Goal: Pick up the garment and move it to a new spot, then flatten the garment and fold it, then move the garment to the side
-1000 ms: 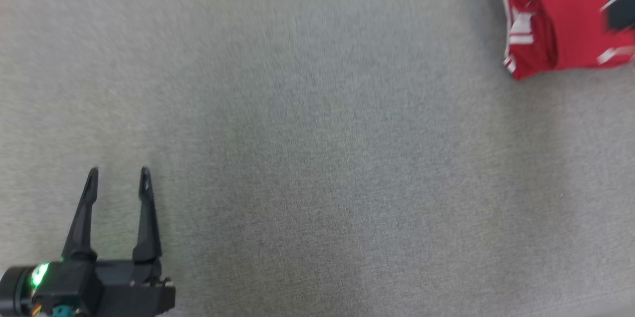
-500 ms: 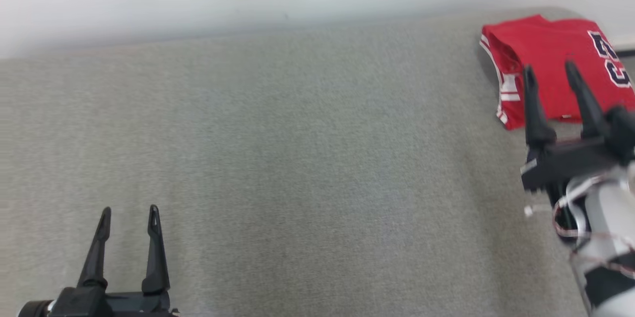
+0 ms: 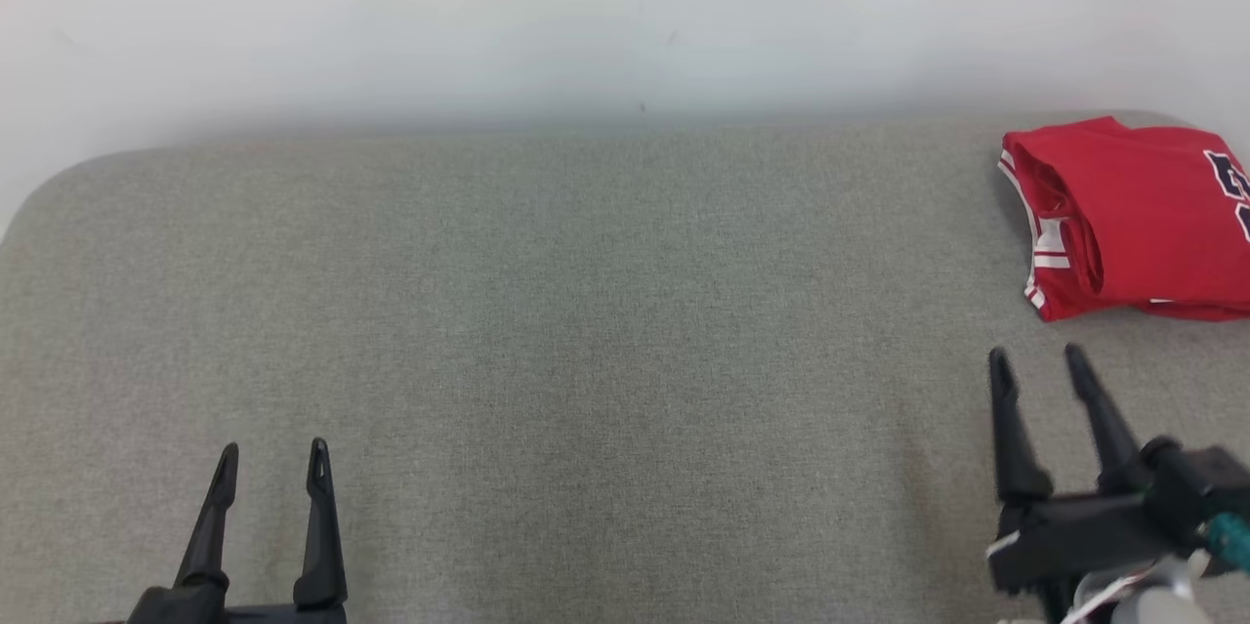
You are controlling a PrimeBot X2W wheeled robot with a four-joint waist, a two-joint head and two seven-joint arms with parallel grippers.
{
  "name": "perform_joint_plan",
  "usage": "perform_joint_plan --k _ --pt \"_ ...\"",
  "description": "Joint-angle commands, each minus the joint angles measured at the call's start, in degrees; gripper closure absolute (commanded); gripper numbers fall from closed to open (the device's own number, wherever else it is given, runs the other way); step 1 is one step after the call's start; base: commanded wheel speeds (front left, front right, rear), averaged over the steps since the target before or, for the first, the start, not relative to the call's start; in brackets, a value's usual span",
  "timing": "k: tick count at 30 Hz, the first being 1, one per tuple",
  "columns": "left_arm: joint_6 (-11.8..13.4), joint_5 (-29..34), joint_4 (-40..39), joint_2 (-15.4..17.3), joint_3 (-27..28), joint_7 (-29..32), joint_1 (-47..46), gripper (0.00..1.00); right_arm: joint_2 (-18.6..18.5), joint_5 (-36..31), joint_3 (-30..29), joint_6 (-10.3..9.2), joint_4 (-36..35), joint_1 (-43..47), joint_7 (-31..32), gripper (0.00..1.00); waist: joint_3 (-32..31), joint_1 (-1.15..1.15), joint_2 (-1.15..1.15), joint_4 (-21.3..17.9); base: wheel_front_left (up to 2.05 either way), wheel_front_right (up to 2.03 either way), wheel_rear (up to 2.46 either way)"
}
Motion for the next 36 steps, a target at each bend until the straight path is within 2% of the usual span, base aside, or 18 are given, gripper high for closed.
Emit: perform_joint_plan --k 1,13,33,34,36 --pt "0.0 0.1 0.3 -0.2 0.4 -0.2 0.9 0.0 1.2 -0.8 0.2 -0.16 -1.6 2.4 0.3 0.0 -0.9 0.01 0.01 0.2 0.0 0.0 0.0" --pt "-0.8 -0.1 3.3 0.3 0.9 -0.2 2.6 0.0 5.7 -3.4 1.0 -0.16 -7.0 11.4 0.9 0.0 -4.2 0.01 0.01 0.0 0.0 0.0 0.0" --pt "-0.8 -1.0 5.6 0.3 1.5 -0.2 3.0 0.0 6.7 -3.1 1.0 -0.16 -7.2 13.8 1.0 0.0 -5.6 0.01 0.01 0.0 0.0 0.0 0.0" --pt "-0.8 -0.7 5.6 0.1 1.5 0.0 2.5 1.0 6.5 -3.1 1.1 0.0 -7.1 13.7 1.0 1.0 -5.6 0.01 0.01 0.0 0.0 0.0 0.0" --pt "-0.8 -0.7 6.8 -0.1 1.5 0.1 2.6 1.0 6.6 -3.1 1.2 0.0 -6.2 14.2 1.0 1.0 -5.6 0.01 0.01 0.0 0.0 0.0 0.0"
